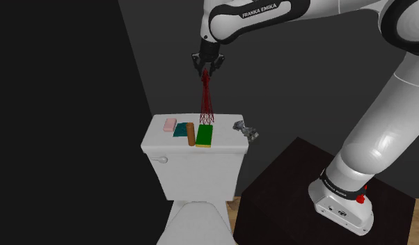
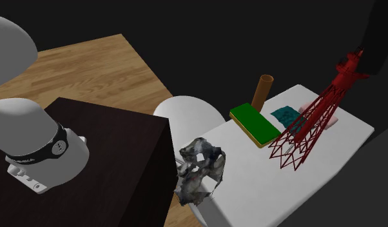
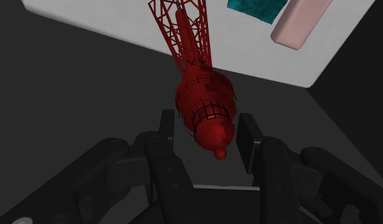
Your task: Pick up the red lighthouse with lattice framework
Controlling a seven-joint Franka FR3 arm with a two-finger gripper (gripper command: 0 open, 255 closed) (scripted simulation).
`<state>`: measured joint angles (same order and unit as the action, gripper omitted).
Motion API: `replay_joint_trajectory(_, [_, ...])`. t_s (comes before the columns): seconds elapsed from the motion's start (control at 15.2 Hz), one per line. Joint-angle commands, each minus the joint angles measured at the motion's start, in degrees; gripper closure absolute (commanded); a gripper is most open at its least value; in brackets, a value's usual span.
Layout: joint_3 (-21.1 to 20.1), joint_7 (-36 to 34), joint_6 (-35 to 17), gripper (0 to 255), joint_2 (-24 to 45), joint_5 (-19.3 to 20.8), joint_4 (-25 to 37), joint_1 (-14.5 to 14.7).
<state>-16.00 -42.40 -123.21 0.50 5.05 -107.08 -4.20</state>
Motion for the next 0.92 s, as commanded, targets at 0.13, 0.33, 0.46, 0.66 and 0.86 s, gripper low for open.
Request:
replay_joint_trajectory(0.13, [0.02, 0.39, 3.00, 255, -0.36, -0.29, 2.68, -0.03])
replay_joint_trajectory(0.33, [0.01, 0.58, 5.29, 255, -0.42, -0.40, 4.91, -0.01])
replay_joint_trajectory(0.46, [0.00, 0.69, 6.83, 255, -0.40, -0.45, 6.47, 0.00])
replay_joint_trajectory(0.66, [-0.03, 0.83, 9.17, 255, -0.26, -0.48, 8.94, 0.03])
replay_joint_trajectory(0.86, [-0.04, 0.88, 10.07, 255, -0.18, -0.48, 9.93, 0.04])
